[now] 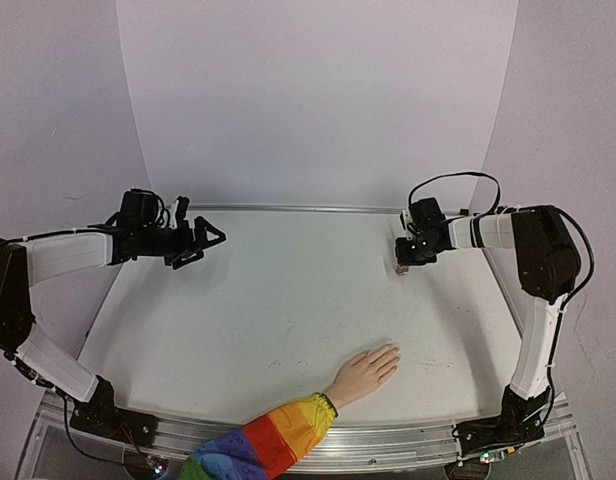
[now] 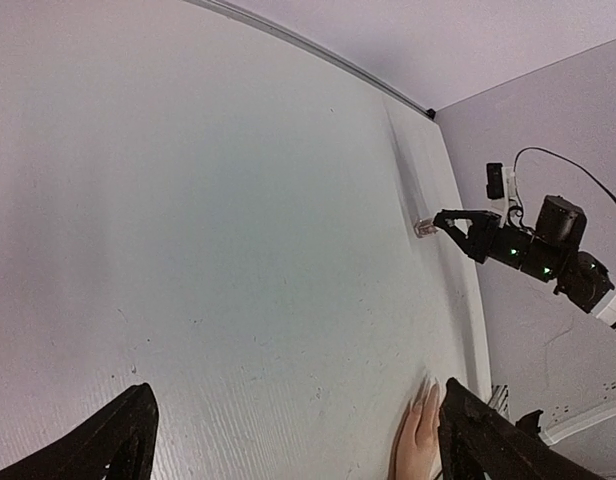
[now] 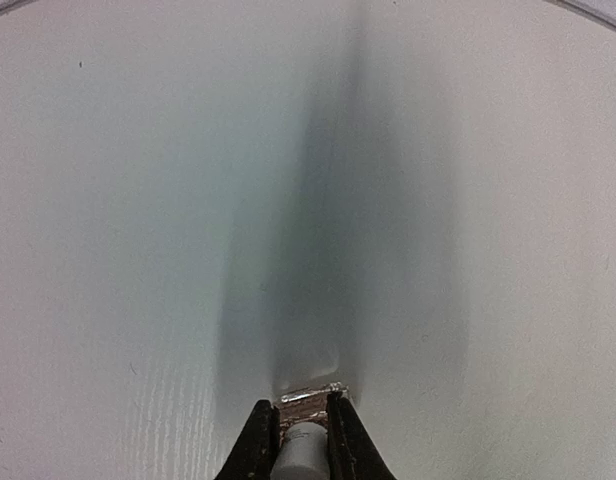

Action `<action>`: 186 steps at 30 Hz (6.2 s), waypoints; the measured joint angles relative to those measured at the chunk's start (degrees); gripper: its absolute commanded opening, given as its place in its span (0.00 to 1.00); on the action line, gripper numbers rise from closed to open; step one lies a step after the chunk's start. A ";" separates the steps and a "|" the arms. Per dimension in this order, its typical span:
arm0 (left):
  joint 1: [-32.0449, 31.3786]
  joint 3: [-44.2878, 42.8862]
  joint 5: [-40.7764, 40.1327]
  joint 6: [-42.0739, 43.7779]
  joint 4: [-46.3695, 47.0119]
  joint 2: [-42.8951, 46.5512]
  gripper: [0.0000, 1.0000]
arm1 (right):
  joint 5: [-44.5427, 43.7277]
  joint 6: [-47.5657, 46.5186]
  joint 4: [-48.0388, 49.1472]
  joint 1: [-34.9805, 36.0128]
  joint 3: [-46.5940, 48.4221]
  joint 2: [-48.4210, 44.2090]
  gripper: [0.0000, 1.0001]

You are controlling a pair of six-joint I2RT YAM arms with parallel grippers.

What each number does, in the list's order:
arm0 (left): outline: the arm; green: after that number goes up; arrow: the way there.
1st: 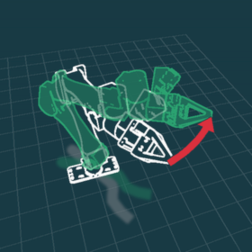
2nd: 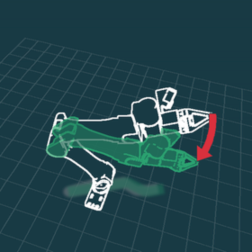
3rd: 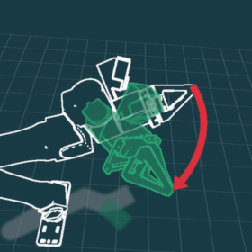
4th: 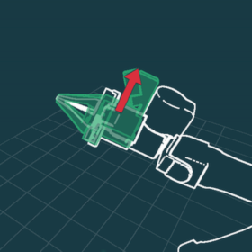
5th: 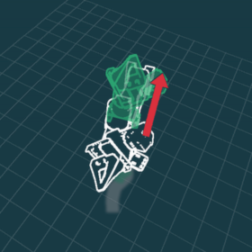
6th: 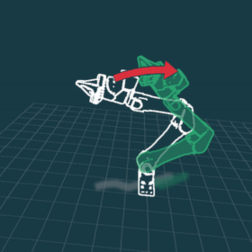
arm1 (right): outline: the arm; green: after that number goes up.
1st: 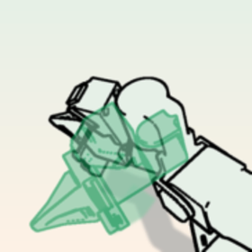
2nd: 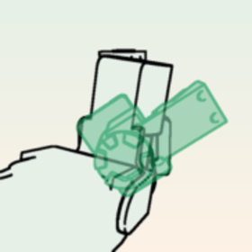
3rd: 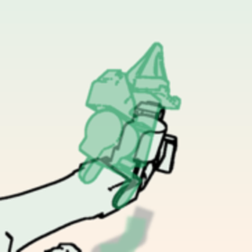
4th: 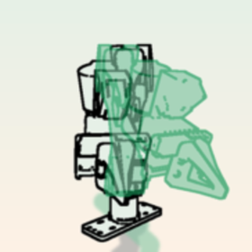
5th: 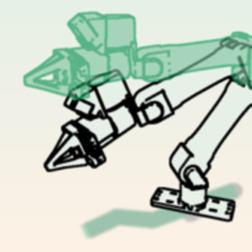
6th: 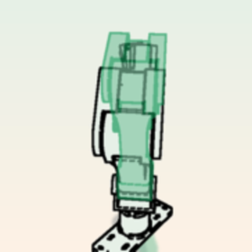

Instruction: Paint the nails

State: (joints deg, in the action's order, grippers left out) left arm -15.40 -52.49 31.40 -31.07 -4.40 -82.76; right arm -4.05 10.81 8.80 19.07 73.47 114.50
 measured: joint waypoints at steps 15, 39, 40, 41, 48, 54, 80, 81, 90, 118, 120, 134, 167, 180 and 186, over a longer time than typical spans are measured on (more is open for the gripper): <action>-19.45 -4.72 -12.28 11.19 1.11 -0.17 0.99 | 18.99 5.42 1.70 2.60 -8.31 -14.86 0.00; -40.41 -9.33 -24.63 43.10 16.76 -14.53 0.65 | 30.84 16.98 4.04 18.53 -5.35 -22.91 0.00; -40.44 -9.73 -25.16 43.17 17.00 -14.62 0.62 | 30.84 17.09 4.04 18.71 -5.11 -22.91 0.00; -40.46 -10.14 -25.55 43.21 17.11 -14.73 0.61 | 30.86 17.11 4.04 18.88 -4.96 -22.91 0.00; -40.54 -10.95 -28.33 43.47 17.99 -15.04 0.50 | 30.86 17.16 4.02 19.39 -4.02 -22.88 0.00; -40.54 -10.95 -30.12 44.15 17.97 -15.08 0.41 | 30.84 17.14 3.56 19.80 -2.91 -22.18 0.00; -37.53 -11.93 -17.97 41.22 17.27 -14.58 0.00 | 37.92 9.62 1.51 20.59 -1.57 -20.92 0.00; -36.37 -11.56 -13.51 39.98 17.03 -13.94 0.00 | 40.02 7.39 1.55 20.59 -1.57 -20.92 0.00; -30.53 -12.22 29.11 24.94 16.24 -13.00 0.00 | 65.55 -12.11 4.76 20.90 -1.99 -20.94 0.00; -41.22 -8.41 -51.87 39.93 16.15 -8.48 0.00 | 16.39 29.88 18.23 25.40 -7.87 -24.92 0.78; -41.66 -8.63 -52.68 40.17 16.06 -8.92 0.00 | 15.37 31.23 18.21 26.32 -6.97 -23.23 0.77; -42.42 -9.40 -53.68 40.52 15.80 -9.66 0.00 | 14.01 33.24 20.02 29.14 -1.95 -16.76 0.25; -28.20 -4.44 5.46 25.62 12.41 1.53 0.00 | 49.11 10.60 28.22 23.41 -9.66 -23.04 0.86; -33.03 -3.82 -27.82 33.29 12.39 2.80 0.00 | 23.28 26.80 17.55 25.03 -1.64 -21.94 0.75; -34.49 -5.75 -31.28 34.56 11.69 0.26 0.00 | 22.38 29.18 16.63 26.60 2.38 -17.18 0.58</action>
State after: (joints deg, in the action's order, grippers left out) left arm -49.89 -58.24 0.12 3.49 7.29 -82.50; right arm 18.33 39.99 25.43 45.67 75.85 97.32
